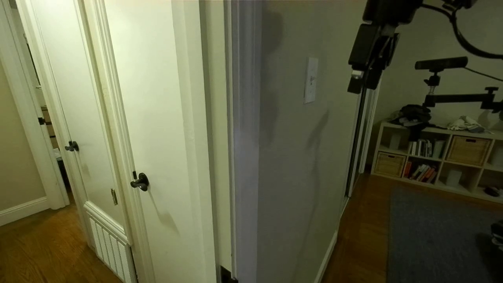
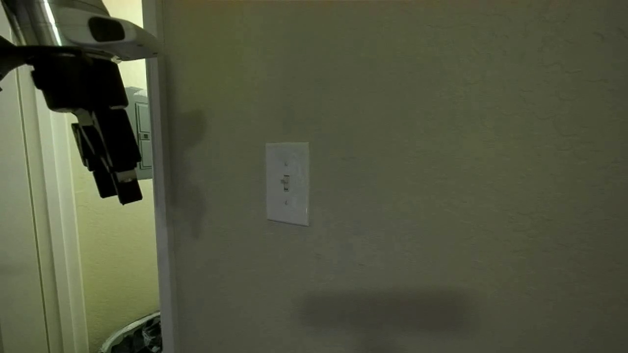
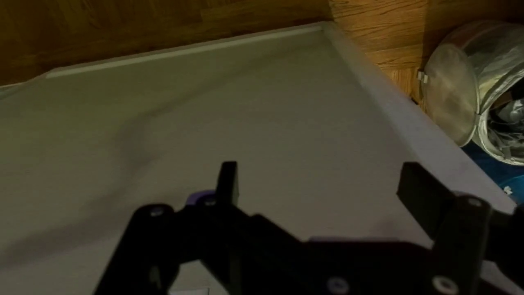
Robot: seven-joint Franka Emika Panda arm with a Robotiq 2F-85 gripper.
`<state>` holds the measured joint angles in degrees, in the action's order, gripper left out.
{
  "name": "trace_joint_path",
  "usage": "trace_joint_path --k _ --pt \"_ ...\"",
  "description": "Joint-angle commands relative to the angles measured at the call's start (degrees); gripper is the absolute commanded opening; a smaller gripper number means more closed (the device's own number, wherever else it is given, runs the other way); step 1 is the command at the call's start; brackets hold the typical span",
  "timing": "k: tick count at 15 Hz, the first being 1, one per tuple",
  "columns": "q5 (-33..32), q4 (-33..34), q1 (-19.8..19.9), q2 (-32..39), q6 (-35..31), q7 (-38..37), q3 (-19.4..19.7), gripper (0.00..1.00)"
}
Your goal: Flip the switch
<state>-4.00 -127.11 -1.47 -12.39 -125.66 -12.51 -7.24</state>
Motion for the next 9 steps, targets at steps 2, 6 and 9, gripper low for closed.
trace_joint_path --k 2,6,9 --pt "-0.73 1.01 -0.51 0.86 0.04 0.30 0.70 1.00" --pt "-0.81 1.08 -0.45 1.16 -0.79 1.31 0.97 1.00" --pt "-2.13 -0.49 0.71 1.11 -3.96 6.93 3.33 1.00"
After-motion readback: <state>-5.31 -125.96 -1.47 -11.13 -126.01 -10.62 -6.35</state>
